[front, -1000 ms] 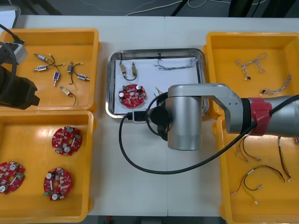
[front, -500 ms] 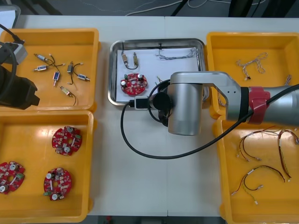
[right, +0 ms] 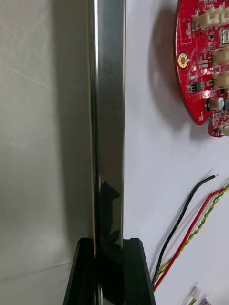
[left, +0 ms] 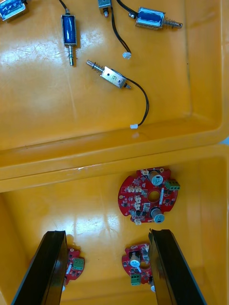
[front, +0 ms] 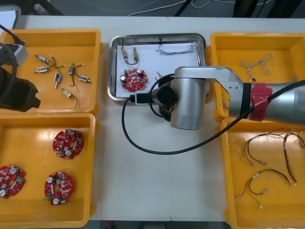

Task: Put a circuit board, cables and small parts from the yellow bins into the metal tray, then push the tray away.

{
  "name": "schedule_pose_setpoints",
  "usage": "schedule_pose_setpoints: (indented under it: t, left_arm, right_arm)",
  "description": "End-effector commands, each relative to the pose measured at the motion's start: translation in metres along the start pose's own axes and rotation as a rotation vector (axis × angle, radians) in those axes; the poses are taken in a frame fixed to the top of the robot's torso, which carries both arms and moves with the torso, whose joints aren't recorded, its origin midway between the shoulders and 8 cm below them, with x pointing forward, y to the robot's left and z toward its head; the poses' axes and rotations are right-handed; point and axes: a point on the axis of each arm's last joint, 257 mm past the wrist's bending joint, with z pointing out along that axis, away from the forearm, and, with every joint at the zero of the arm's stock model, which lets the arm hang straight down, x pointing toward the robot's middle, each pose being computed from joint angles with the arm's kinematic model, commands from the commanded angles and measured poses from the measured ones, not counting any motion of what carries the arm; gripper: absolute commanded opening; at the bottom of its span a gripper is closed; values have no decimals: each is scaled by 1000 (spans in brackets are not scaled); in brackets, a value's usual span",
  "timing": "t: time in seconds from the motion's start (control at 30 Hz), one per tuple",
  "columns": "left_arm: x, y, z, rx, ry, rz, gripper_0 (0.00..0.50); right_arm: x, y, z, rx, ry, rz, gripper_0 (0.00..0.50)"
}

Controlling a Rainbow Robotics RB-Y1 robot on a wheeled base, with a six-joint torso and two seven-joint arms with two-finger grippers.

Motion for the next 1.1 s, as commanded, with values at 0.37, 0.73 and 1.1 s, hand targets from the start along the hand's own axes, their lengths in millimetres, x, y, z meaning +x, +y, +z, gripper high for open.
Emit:
schedule_pose_setpoints:
  t: [0.37,0.73,1.1]
  left_arm:
    - [-1,19,-12,-57,-21,46,500]
    - [-1,19,-12,-57,-21,46,500]
    - [-1,19,-12,-57,-21,46,500]
  right_arm:
    - [-27,-57,4,106,-97,-74,0]
    - [-31,-86,6,156,-128,-102,0]
    - [-35,-102,7,183,-146,-102,0]
